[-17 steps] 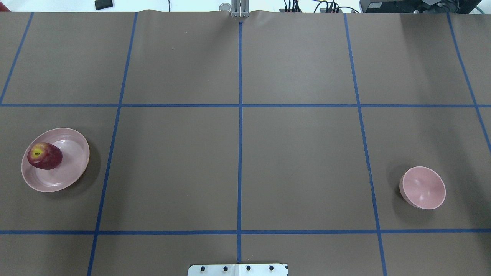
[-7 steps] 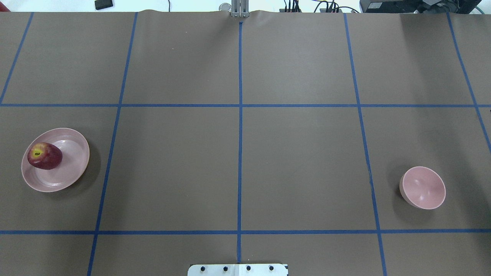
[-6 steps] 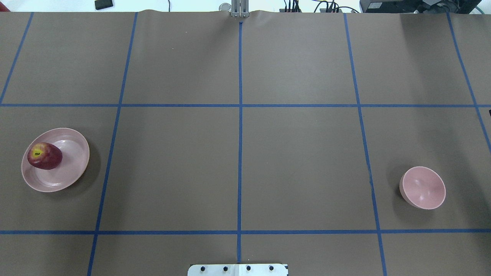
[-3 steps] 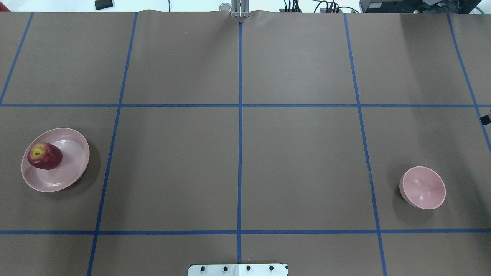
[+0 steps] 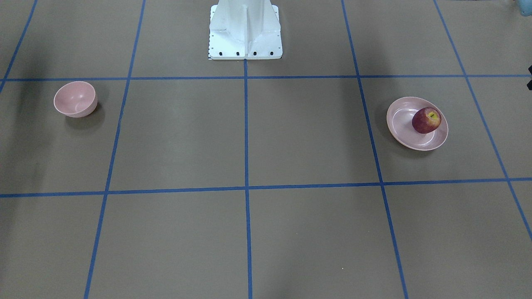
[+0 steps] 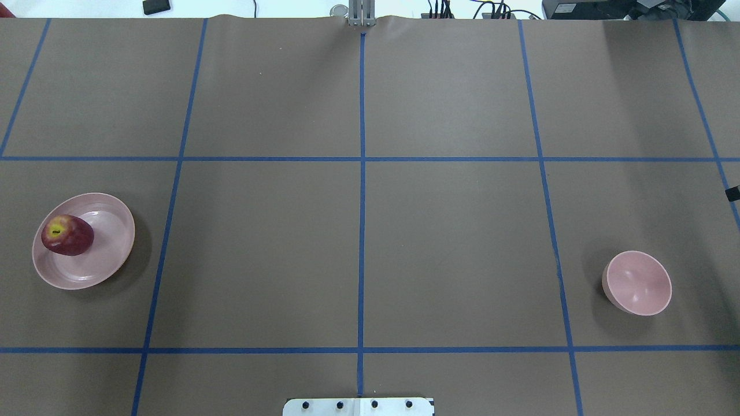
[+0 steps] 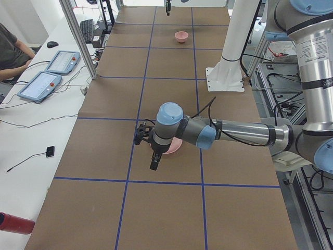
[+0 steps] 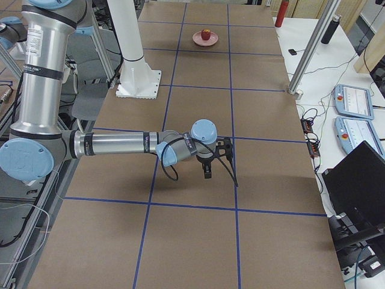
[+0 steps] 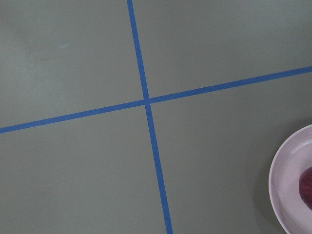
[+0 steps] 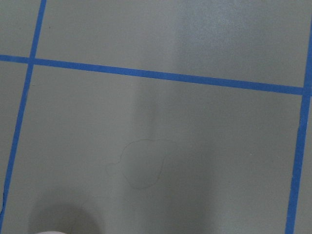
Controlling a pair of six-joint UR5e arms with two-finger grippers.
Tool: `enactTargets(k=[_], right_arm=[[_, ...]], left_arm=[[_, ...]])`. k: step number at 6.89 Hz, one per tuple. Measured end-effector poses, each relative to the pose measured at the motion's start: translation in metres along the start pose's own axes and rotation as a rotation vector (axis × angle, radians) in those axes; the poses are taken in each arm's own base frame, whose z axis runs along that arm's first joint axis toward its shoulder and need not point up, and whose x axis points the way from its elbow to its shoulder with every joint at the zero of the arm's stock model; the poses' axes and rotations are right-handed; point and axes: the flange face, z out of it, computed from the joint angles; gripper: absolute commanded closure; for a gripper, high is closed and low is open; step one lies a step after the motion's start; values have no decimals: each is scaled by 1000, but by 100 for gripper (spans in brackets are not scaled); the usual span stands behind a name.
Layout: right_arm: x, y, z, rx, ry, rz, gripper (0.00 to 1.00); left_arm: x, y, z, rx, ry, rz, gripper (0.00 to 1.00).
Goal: Move apple from plate to bowl
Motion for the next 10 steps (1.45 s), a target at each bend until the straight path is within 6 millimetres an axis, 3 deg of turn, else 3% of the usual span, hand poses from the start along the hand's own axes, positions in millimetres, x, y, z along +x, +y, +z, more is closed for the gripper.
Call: enactTargets(k=[5, 7, 9, 10], right_arm=[[-14, 5, 13, -11, -13, 12, 0], [-51, 12, 37, -1, -61, 101, 0], [-95, 36, 84, -6, -61, 149, 4], [-101, 54, 99, -15, -56, 152, 8]], left_arm=[[-1, 2, 1, -4, 0, -4, 2], [0, 1, 0, -1, 1, -2, 2], [1, 1, -2, 2, 1, -13, 2], [1, 1, -2, 2, 1, -18, 2]])
